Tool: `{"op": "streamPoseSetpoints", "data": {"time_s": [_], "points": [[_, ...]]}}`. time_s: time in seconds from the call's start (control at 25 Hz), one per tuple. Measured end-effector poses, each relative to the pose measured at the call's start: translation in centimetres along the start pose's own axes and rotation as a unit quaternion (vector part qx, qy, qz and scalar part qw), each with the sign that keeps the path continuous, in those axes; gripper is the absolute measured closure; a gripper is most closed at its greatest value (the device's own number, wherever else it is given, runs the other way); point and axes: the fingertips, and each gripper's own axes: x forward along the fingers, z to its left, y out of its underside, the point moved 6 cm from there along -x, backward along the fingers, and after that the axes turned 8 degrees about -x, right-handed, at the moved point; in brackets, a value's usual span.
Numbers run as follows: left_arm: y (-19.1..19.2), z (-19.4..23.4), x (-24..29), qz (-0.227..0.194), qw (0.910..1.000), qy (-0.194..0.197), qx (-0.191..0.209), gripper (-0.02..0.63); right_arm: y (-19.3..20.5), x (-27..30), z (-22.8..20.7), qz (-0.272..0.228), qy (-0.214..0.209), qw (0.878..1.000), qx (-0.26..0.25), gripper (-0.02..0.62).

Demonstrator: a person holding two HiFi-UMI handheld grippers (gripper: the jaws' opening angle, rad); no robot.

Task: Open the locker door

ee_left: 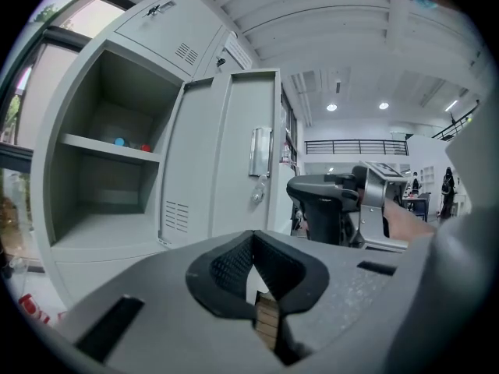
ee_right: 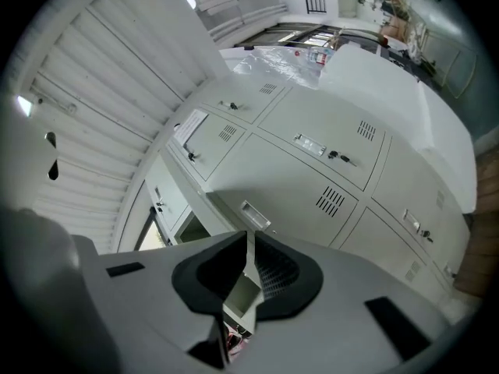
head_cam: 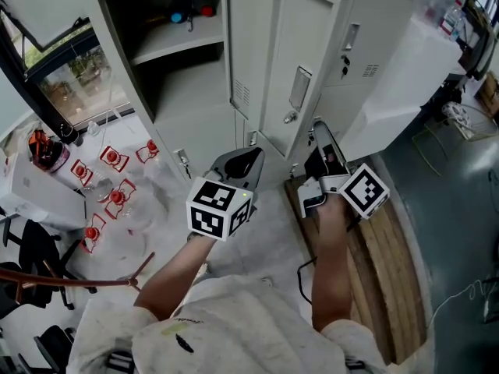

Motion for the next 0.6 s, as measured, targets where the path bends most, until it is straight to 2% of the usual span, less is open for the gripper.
{"op": "streamPoseSetpoints", "data": {"time_s": [0.24, 0.6], "points": [[0.1, 1.3, -0.9, 0.001, 1.0, 0.0, -0.009, 0.601, 1.2, -0.1, 3.1, 0.015, -0.002, 0.997, -0.08, 0.571], [-0.8, 4.5, -3.6, -0.017, 0.9992, -0.031, -0.016, 0.601, 5.2, 1.9, 7.1, 0.058, -0.006, 0.987, -0.152, 0.575]]}}
